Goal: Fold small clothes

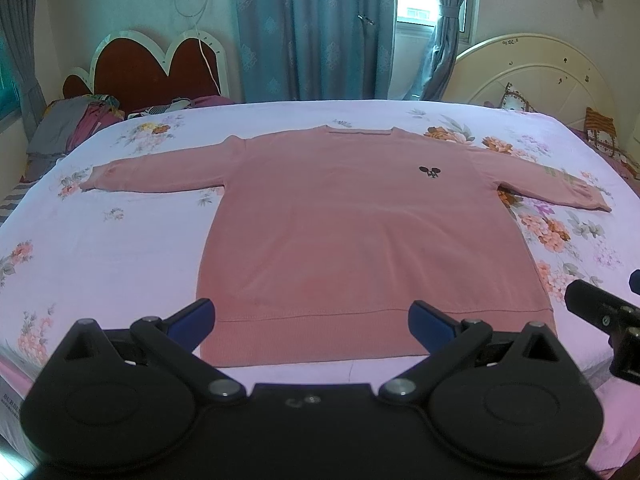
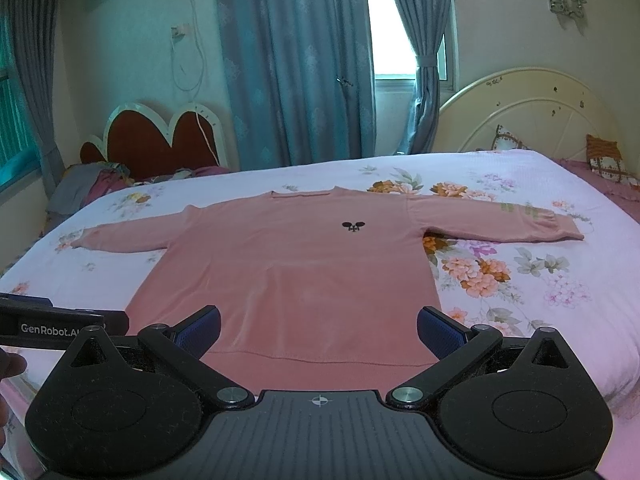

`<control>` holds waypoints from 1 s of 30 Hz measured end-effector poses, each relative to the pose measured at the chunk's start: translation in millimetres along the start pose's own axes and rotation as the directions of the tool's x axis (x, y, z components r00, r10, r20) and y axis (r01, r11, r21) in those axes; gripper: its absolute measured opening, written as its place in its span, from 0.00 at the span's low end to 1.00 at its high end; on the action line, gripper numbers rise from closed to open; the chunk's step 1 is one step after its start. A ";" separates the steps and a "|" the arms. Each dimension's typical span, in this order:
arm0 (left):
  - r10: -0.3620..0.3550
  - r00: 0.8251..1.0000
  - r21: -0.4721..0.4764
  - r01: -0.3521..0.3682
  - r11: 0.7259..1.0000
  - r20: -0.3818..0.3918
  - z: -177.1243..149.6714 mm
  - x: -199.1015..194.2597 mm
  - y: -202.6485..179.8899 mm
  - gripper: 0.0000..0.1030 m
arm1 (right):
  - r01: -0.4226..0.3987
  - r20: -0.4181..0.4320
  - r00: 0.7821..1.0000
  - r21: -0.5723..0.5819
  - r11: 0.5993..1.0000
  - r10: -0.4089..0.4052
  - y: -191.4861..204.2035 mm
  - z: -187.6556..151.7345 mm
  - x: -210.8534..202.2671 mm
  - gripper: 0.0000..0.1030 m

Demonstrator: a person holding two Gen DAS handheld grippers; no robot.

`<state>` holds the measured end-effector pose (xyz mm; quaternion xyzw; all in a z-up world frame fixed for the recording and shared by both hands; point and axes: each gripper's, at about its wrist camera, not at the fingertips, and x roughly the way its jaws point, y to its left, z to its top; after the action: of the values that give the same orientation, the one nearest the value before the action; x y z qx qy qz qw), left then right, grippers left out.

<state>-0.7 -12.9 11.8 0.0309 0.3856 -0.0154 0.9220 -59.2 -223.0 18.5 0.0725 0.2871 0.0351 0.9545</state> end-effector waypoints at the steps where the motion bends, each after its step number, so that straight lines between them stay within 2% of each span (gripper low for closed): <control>1: -0.001 1.000 -0.001 0.001 1.000 -0.001 0.2 0.1 0.4 1.00 | 0.000 0.000 1.000 -0.001 1.000 0.000 -0.4 0.6 -0.1 1.00; 30: 0.003 1.000 0.002 -0.003 1.000 -0.008 2.3 6.3 -3.9 1.00 | 0.003 -0.005 1.000 0.011 1.000 -0.003 -7.0 4.7 5.4 1.00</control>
<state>5.2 -17.0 8.8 0.0326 0.3890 -0.0141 0.9205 -51.9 -229.9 18.3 0.0773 0.2897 0.0321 0.9534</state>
